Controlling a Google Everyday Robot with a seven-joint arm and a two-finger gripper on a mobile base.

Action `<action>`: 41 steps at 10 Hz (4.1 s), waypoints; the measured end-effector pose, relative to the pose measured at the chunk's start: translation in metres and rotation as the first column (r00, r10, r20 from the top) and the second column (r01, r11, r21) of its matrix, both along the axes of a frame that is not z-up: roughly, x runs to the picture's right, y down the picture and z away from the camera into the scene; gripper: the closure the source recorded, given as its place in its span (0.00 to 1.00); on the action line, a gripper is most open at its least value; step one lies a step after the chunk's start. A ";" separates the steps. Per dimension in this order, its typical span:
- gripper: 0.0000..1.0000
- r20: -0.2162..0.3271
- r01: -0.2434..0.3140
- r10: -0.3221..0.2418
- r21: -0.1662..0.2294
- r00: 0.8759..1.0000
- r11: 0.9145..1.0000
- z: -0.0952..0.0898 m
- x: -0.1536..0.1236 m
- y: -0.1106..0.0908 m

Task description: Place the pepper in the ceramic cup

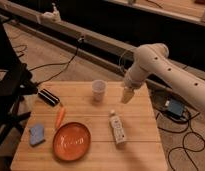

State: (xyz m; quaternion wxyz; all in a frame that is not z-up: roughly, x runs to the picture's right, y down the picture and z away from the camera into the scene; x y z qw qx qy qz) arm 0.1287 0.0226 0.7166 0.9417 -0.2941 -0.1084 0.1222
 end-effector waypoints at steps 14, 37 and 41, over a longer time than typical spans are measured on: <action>0.36 0.000 0.000 0.000 0.000 1.000 1.000 0.000 0.000 0.000; 0.36 0.375 0.508 -0.563 0.242 0.736 0.826 0.040 -0.254 0.015; 0.36 0.417 0.549 -0.598 0.246 0.684 0.799 0.085 -0.289 0.040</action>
